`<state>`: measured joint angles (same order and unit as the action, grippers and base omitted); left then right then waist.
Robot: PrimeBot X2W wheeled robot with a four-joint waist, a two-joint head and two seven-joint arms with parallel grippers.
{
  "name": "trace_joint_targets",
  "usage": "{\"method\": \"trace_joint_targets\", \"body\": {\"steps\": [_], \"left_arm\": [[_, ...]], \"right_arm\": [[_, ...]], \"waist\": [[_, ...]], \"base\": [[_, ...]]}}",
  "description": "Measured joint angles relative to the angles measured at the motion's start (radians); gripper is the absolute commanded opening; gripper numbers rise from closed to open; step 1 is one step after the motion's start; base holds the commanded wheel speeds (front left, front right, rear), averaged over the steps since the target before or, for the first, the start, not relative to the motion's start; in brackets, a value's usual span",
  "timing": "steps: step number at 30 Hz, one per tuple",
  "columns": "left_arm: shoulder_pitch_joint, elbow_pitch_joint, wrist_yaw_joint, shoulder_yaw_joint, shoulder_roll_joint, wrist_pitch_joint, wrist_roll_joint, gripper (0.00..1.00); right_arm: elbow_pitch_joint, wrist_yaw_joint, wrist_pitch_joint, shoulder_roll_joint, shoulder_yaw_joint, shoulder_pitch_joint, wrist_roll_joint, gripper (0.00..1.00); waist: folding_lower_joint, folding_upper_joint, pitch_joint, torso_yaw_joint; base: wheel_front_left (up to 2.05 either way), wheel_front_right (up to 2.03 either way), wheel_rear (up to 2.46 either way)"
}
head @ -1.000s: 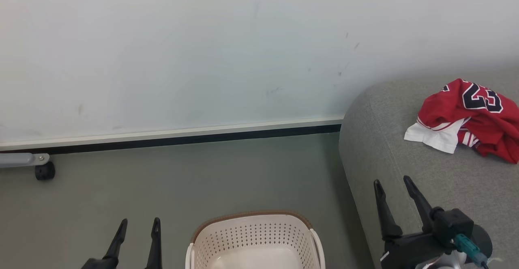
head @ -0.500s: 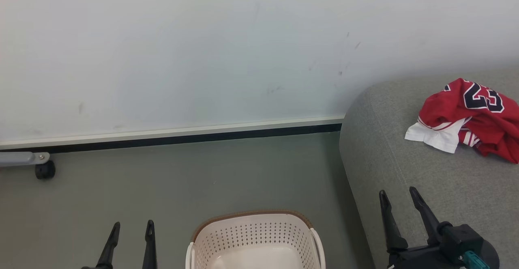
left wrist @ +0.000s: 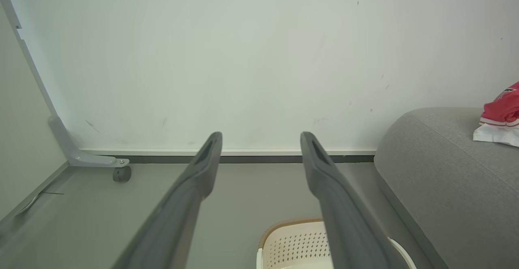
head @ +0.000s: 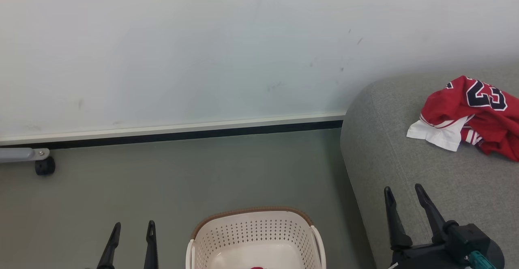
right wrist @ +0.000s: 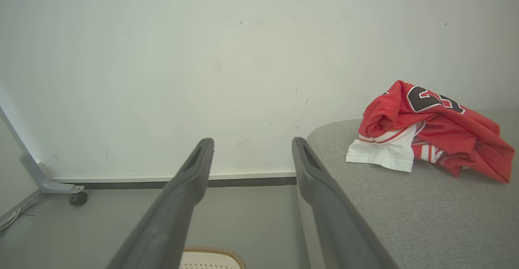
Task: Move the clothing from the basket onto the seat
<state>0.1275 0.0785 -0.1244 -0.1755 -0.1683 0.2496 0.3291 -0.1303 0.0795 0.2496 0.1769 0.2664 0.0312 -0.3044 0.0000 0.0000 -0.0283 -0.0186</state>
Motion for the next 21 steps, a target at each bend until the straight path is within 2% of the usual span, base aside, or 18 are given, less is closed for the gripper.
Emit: {"method": "trace_joint_targets", "body": {"steps": [11, 21], "left_arm": [[0.003, -0.012, 0.000, -0.008, 0.007, 0.000, -0.020, 1.00], [-0.068, 0.003, 0.021, -0.062, 0.004, 0.000, -0.050, 1.00]], "right_arm": [[0.034, 0.002, 0.000, 0.006, -0.025, -0.001, 0.003, 1.00], [0.087, 0.012, 0.000, 0.016, -0.067, 0.023, 0.008, 1.00]], "waist": [[0.0000, 0.0000, 0.038, -0.002], [0.0001, 0.0001, 0.137, -0.009]], "base": [[0.00, 0.00, 0.00], [0.00, 0.00, 0.00]]}}
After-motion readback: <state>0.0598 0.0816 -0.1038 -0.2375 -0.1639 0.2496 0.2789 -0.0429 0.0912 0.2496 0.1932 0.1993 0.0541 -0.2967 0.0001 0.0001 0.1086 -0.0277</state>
